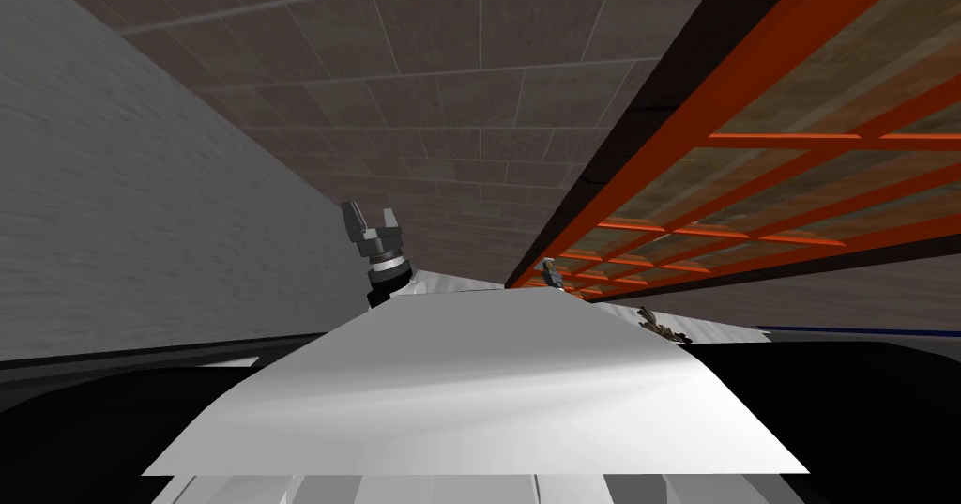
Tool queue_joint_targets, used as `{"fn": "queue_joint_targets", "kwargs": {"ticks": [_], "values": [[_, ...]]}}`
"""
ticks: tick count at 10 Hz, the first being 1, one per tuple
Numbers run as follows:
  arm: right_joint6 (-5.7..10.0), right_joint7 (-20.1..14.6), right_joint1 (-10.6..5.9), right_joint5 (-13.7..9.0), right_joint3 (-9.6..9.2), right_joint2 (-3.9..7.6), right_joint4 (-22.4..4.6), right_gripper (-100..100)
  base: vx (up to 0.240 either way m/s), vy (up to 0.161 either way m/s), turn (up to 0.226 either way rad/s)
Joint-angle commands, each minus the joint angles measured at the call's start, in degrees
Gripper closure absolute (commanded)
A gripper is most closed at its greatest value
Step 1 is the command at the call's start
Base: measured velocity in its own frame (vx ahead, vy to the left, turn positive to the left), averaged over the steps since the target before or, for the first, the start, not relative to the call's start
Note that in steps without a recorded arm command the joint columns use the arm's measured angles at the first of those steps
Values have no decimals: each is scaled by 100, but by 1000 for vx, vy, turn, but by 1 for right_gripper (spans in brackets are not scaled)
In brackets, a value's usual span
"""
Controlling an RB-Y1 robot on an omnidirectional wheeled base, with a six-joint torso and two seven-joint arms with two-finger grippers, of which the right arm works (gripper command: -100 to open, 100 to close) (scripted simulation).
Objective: Pull the door open
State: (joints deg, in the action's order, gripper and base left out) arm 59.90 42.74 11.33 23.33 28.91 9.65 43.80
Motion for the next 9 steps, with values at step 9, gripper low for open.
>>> {"fn": "queue_joint_targets", "kwargs": {"ticks": [9], "values": [[-67, -1360, -130, -443, -377, 50, -93, 100, -34, -9, 15]]}}
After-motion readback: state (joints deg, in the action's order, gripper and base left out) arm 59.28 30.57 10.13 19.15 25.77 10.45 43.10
